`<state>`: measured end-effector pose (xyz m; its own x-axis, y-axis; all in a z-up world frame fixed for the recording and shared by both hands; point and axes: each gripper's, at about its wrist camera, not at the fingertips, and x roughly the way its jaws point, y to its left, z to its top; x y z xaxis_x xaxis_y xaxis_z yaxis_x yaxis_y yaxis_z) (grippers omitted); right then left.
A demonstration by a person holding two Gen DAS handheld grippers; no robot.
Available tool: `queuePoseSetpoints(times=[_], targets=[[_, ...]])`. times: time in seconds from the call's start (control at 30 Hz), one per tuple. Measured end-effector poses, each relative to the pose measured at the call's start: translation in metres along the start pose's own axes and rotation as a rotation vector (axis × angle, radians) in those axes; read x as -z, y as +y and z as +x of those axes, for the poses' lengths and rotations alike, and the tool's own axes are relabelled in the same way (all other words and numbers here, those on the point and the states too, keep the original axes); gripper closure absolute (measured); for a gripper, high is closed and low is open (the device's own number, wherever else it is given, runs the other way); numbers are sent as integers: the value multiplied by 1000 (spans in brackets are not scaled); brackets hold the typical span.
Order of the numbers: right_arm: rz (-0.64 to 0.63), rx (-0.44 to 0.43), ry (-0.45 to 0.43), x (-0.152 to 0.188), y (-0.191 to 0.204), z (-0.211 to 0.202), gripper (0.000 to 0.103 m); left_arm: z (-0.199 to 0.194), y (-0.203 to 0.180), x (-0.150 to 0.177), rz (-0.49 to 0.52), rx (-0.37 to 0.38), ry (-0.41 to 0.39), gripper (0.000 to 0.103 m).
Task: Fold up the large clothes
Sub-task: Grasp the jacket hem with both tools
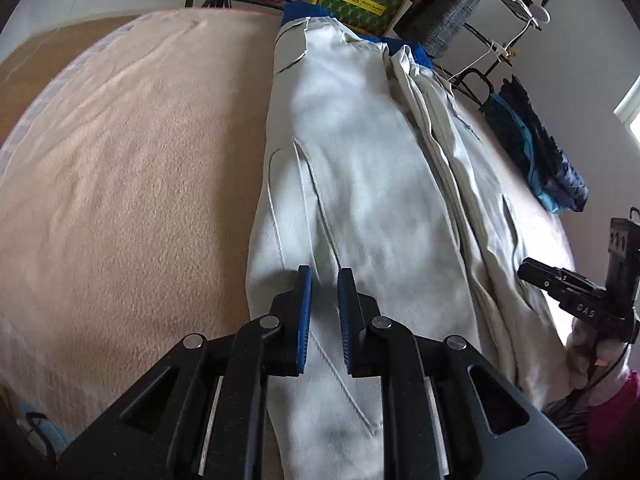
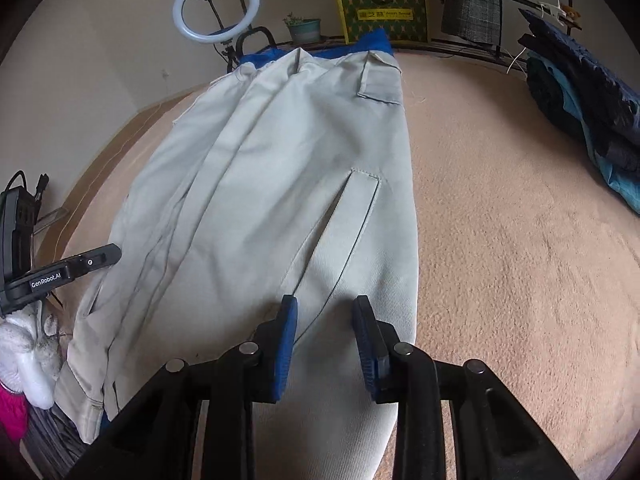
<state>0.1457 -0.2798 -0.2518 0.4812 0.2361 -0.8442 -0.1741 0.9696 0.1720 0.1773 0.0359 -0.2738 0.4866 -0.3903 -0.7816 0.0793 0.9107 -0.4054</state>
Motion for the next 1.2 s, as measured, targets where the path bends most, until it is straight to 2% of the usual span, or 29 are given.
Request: queuePoseSetpoints(times=[0.1, 0.13, 0.17, 0.23, 0.3, 0.5, 0.57, 0.63, 0.8, 0.9, 1.1, 1.2], targets=[[81, -87, -3, 12, -11, -24, 70, -18, 11, 8, -48, 83, 19, 90], [90, -108, -6, 18, -14, -34, 67, -29, 17, 15, -77, 140, 40, 83], [93, -132, -2, 25, -16, -45, 62, -36, 22, 21, -103, 182, 58, 59], [99, -199, 19, 41, -19, -62, 54, -53, 34, 36, -176, 280, 79, 33], [122, -254, 53, 57, -24, -72, 44, -62, 44, 50, -229, 341, 100, 33], [213, -345, 155, 98, -37, -71, 43, -53, 52, 85, -311, 383, 200, 33], [187, -263, 164, 102, -34, -67, 43, -44, 49, 93, -321, 348, 226, 33], [139, -201, 168, 103, -25, -65, 43, -40, 43, 97, -311, 346, 233, 33], [47, -111, 180, 105, -2, -62, 43, -33, 23, 98, -272, 360, 250, 33], [23, -95, 194, 105, 5, -57, 43, -29, 19, 98, -254, 350, 259, 33], [42, -156, 212, 110, 5, -52, 36, -17, 20, 105, -296, 363, 287, 33], [111, -268, 282, 116, -4, -48, 42, -18, 18, 104, -296, 365, 290, 35]])
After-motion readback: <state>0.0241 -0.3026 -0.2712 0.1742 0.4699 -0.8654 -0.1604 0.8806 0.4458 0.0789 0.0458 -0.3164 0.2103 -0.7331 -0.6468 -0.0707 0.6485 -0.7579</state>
